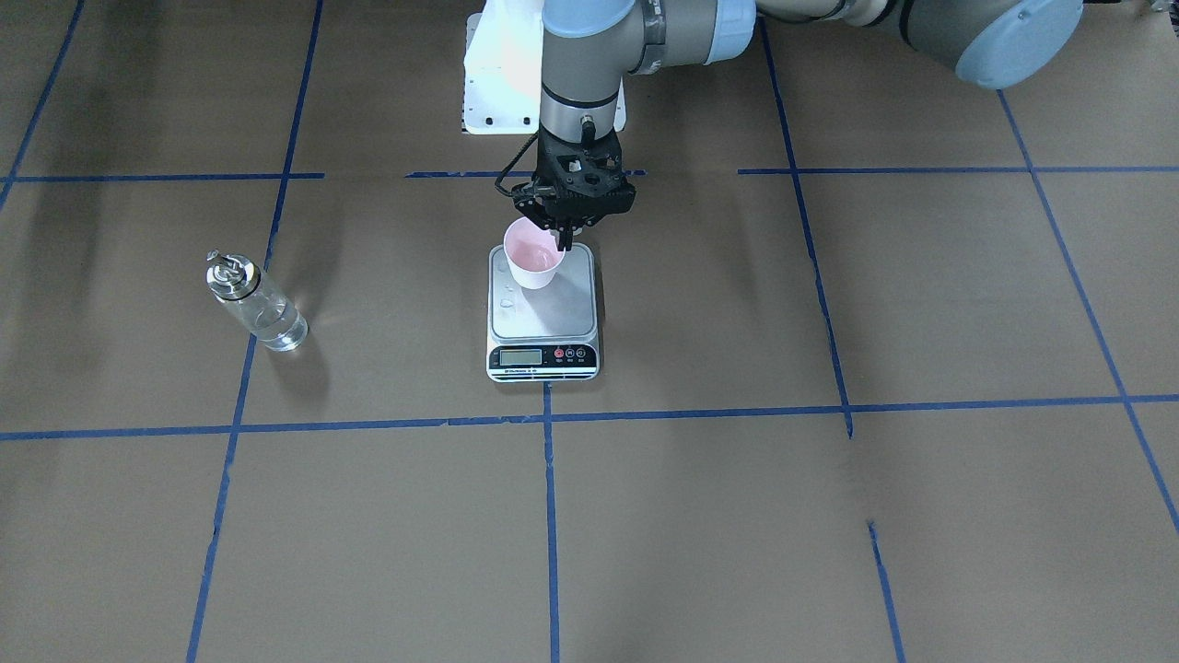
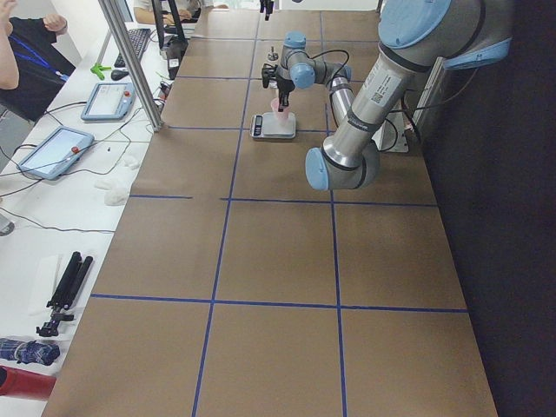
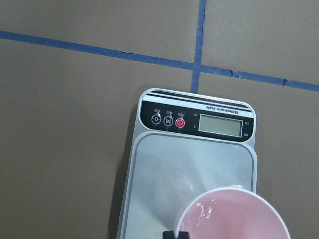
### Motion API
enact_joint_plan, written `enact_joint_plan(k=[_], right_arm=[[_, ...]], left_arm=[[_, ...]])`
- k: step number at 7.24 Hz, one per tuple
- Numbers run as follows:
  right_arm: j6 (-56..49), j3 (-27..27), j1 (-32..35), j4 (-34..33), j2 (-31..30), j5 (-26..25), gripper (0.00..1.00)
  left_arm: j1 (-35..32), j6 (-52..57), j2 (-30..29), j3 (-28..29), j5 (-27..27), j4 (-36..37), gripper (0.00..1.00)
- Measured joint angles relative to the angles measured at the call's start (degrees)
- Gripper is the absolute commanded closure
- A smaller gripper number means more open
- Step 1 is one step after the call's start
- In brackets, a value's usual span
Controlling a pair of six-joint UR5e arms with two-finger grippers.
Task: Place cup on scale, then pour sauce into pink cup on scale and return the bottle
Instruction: 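Carry the pink cup with the left gripper onto the scale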
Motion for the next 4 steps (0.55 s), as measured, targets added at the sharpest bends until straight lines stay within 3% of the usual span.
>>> enact_joint_plan(k=[4], right_arm=[[0.0,0.0,0.0,0.0,0.0,0.0,0.00]], left_arm=[[-0.5,0.2,0.4,0.3,0.1,-0.4,1.00]])
